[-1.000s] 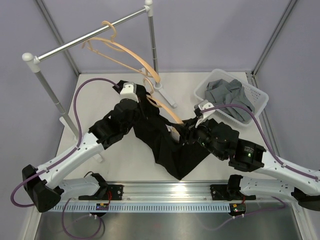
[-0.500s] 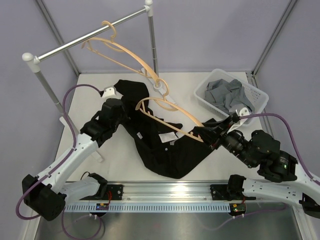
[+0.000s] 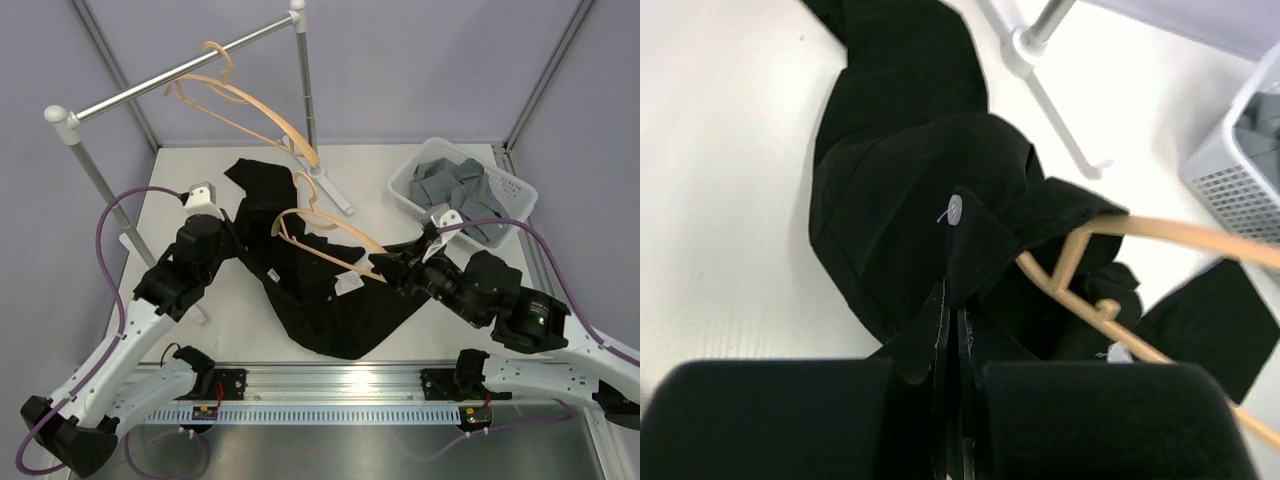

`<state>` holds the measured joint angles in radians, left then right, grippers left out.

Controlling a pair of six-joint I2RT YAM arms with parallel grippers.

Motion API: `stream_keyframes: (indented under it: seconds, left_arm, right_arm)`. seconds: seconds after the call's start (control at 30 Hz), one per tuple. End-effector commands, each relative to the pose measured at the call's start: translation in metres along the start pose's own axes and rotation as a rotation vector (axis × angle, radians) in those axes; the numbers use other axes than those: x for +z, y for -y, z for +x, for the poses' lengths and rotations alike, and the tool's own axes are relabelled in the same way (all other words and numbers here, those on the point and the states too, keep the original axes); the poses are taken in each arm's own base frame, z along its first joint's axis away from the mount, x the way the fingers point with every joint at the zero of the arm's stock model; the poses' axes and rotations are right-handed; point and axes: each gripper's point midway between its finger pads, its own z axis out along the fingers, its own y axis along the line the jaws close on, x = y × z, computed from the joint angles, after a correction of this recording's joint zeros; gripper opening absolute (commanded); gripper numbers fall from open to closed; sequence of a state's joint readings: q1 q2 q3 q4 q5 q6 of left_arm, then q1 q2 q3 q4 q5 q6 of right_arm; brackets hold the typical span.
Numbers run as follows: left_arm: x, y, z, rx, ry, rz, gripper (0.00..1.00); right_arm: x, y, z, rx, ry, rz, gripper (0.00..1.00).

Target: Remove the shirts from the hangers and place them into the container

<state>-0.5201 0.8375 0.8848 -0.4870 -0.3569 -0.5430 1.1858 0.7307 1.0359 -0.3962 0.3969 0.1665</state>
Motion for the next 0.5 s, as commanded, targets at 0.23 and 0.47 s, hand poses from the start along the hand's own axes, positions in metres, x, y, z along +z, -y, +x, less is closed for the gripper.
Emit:
stream_keyframes:
  seconds: [0.23, 0.47]
  left_arm:
    - [0.007, -0.036, 0.054, 0.022, -0.115, -0.119, 0.00]
    - [0.004, -0.030, 0.071, 0.016, -0.174, -0.061, 0.42]
  right_arm:
    - [-0.060, 0.002, -0.093, 0.013, 0.223, -0.073, 0.00]
    - [-0.068, -0.003, -0.132, -0.033, 0.300, -0.094, 0.00]
